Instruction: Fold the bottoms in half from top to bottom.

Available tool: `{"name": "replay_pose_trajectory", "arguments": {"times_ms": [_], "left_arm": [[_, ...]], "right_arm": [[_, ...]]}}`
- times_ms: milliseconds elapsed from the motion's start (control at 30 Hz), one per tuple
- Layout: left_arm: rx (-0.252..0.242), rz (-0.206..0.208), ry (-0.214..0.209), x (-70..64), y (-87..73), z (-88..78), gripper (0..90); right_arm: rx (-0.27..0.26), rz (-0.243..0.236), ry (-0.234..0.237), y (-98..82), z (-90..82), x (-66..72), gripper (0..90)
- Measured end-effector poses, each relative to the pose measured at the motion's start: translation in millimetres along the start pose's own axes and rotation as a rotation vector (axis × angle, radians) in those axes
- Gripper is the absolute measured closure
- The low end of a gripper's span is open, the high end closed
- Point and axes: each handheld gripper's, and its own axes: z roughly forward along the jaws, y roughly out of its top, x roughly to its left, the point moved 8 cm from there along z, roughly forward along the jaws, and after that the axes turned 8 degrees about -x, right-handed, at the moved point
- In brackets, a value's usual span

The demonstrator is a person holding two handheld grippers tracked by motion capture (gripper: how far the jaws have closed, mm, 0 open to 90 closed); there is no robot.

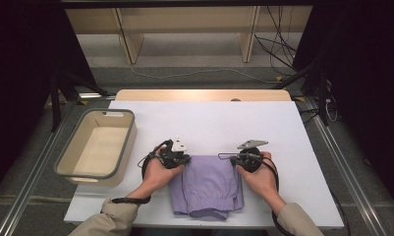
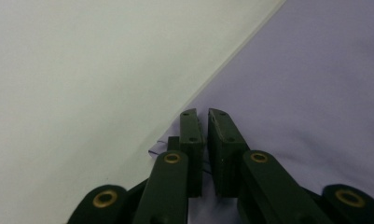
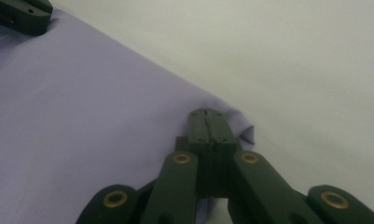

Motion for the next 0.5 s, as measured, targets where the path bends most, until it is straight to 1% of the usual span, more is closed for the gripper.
{"name": "replay_pose_trajectory", "arguments": {"times_ms": [100,300,433,467,500], "left_arm": [[0.002,0.012,0.006,0.3,-0.2,0.2,84.1],[-0.010,0.007,0.004,-0.1,-0.2,-0.3,83.6],[-0.057,-0.004,-0.010,-1.6,4.0,-5.0,79.5],[-0.061,-0.002,-0.012,-1.7,4.7,-6.4,78.3],[-0.068,-0.009,-0.019,-2.8,5.7,-7.9,77.2]], "right_arm": [[-0.001,0.001,-0.002,-0.6,0.2,0.1,90.0],[-0.002,0.002,-0.005,-0.5,-0.6,0.6,90.0],[-0.047,0.017,0.000,6.2,-7.8,0.8,89.6],[-0.061,0.017,0.001,8.2,-10.1,0.9,88.5],[-0.067,0.019,0.004,9.1,-12.2,1.4,87.4]]}}
